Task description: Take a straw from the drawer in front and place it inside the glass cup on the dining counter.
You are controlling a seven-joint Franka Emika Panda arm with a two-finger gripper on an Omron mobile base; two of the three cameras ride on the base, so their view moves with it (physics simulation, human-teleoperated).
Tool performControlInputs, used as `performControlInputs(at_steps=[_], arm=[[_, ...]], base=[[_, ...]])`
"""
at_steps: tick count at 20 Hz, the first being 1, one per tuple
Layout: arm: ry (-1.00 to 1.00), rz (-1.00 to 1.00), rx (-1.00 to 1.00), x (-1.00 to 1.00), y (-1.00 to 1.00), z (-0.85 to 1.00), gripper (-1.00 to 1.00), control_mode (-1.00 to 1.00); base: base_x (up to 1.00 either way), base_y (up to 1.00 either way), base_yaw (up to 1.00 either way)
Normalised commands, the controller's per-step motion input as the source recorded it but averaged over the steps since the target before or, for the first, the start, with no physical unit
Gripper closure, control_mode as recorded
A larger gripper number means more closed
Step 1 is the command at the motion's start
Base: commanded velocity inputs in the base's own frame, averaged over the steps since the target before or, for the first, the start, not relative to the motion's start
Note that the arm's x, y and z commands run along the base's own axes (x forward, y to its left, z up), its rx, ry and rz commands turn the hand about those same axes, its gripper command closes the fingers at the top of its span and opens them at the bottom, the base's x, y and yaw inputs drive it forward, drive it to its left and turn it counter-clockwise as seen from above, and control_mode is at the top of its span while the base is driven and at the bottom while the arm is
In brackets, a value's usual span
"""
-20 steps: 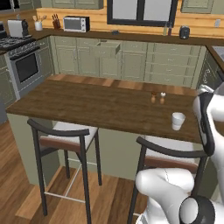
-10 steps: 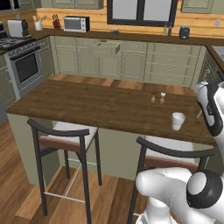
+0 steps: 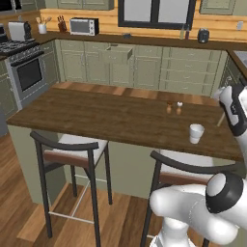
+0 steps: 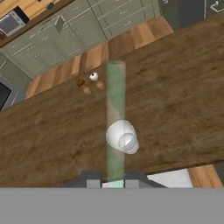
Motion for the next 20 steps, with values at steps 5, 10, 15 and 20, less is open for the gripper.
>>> performControlInputs(at_steps=[5, 10, 15, 20], arm=[[-0.16, 0.1, -0.05, 0.05, 0.0, -0.01, 1.0, -1.0], [-0.23, 0.3, -0.05, 0.24, 0.0, -0.07, 1.0, -1.0], [-0.01, 0.39, 0.0, 0.45, 0.0, -0.01, 1.0, -1.0], [0.01, 0.45, -0.01, 0.45, 0.0, -0.05, 1.0, -1.0]], base=[[0.0, 0.0, 0.0], [0.0, 0.0, 0.0], [0.0, 0.0, 0.0], [0.0, 0.0, 0.0]])
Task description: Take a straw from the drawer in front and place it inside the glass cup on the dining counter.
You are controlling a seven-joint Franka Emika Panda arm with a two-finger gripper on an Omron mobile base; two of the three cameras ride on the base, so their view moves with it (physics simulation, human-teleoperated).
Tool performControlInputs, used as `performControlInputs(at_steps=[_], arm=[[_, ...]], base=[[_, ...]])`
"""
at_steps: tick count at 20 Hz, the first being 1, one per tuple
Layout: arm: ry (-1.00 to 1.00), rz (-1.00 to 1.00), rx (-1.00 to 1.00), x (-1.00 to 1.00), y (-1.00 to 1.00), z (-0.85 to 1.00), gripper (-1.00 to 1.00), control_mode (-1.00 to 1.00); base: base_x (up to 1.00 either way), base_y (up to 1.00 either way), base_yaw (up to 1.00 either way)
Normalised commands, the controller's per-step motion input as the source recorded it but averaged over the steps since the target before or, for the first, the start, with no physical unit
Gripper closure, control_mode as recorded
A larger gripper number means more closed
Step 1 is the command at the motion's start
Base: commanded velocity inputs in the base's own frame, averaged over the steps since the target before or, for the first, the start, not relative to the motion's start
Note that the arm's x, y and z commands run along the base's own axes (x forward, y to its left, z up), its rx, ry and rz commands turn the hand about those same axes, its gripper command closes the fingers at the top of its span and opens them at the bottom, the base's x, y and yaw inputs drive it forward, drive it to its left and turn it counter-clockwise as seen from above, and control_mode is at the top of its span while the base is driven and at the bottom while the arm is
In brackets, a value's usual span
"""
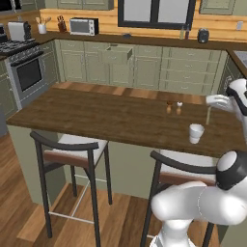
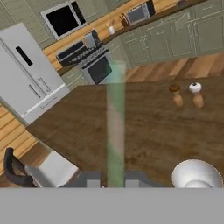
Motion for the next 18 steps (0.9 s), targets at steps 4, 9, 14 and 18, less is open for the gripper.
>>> performControlInputs(at_steps=[4, 9, 14, 18], arm=[[-0.01, 0.3, -0.02, 0.09, 0.0, -0.16, 1.0, -1.0], [-0.01, 0.16, -0.01, 0.01, -0.05, -0.26, 1.0, -1.0], [-0.11, 0.13, 0.0, 0.3, -0.01, -0.35, 1.0, -1.0], [-0.12, 0.05, 0.0, 0.28, 0.0, -0.21, 1.0, -1.0]], base=[[0.0, 0.0, 0.0], [0.0, 0.0, 0.0], [0.0, 0.0, 0.0], [0.0, 0.0, 0.0]])
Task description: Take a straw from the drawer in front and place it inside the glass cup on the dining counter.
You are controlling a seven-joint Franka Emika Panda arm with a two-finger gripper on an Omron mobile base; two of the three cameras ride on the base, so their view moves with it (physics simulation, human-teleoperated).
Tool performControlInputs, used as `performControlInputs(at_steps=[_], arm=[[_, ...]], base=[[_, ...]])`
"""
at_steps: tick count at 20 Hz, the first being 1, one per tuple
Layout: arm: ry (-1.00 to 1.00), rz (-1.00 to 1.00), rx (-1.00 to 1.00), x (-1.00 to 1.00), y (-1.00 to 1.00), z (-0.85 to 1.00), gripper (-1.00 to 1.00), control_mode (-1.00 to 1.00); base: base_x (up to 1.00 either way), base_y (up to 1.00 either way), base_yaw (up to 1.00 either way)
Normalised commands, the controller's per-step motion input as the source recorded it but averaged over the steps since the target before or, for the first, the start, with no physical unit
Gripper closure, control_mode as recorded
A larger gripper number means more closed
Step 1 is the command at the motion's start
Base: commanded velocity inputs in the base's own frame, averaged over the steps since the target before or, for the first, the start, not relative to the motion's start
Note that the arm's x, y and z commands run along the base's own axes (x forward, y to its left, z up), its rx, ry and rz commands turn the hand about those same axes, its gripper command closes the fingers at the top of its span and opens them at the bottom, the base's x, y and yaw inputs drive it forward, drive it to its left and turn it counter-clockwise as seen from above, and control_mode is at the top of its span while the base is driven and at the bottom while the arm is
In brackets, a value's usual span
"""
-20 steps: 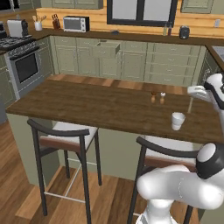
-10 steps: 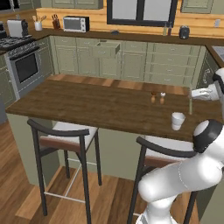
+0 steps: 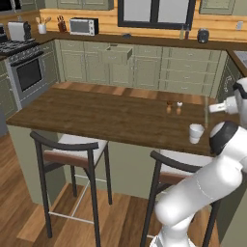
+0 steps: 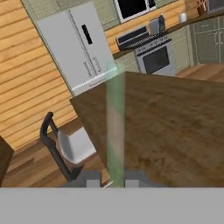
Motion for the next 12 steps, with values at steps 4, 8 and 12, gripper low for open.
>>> performControlInputs(at_steps=[4, 8, 12], arm=[[-0.14, 0.04, 0.0, 0.17, 0.0, -0.17, 1.0, -1.0], [-0.17, 0.04, 0.0, 0.2, 0.0, -0.2, 1.0, -1.0], [-0.16, 0.03, 0.0, 0.25, 0.0, -0.22, 1.0, -1.0]], base=[[0.0, 0.0, 0.0], [0.0, 0.0, 0.0], [0.0, 0.0, 0.0]])
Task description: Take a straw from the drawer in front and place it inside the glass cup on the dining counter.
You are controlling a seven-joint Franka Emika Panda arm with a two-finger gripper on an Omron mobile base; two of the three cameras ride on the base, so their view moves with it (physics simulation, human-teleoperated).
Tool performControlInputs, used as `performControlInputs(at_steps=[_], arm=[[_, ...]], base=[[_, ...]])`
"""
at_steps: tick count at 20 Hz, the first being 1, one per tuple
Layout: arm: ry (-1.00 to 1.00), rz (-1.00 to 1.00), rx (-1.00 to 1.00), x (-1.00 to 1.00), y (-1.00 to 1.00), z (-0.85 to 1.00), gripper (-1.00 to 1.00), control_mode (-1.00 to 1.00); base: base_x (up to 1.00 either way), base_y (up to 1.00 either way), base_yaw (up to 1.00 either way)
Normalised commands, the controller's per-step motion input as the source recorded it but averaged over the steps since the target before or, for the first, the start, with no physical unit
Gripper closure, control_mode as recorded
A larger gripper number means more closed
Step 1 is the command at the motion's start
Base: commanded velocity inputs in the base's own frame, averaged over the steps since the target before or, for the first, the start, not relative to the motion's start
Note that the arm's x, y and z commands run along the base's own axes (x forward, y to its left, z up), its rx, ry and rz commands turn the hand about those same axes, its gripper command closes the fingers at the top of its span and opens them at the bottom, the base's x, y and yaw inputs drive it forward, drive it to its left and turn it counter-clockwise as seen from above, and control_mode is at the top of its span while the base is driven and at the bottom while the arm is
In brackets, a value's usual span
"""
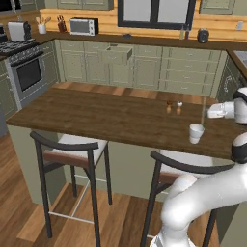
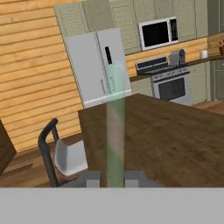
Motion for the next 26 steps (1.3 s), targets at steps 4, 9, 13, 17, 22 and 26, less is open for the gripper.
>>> performControlInputs(at_steps=[4, 9, 13, 17, 22, 26], arm=[[-0.11, 0.01, 0.0, 0.2, 0.0, -0.26, 1.0, -1.0], [-0.07, 0.02, -0.01, 0.06, -0.1, -0.02, 1.0, -1.0], [0.0, 0.02, -0.01, 0.17, 0.0, -0.04, 1.0, -1.0], [0.0, 0.01, 0.0, 0.23, 0.03, -0.19, 1.0, -1.0], [0.0, 0.03, 0.0, 0.13, 0.0, -0.25, 1.0, -1.0], [0.0, 0.06, 0.0, 0.12, 0.0, -0.21, 1.0, -1.0]], base=[[0.0, 0.0, 0.0], [0.0, 0.0, 0.0], [0.0, 0.0, 0.0], [0.0, 0.0, 0.0], [0.0, 0.0, 0.0], [0.0, 0.0, 0.0]])
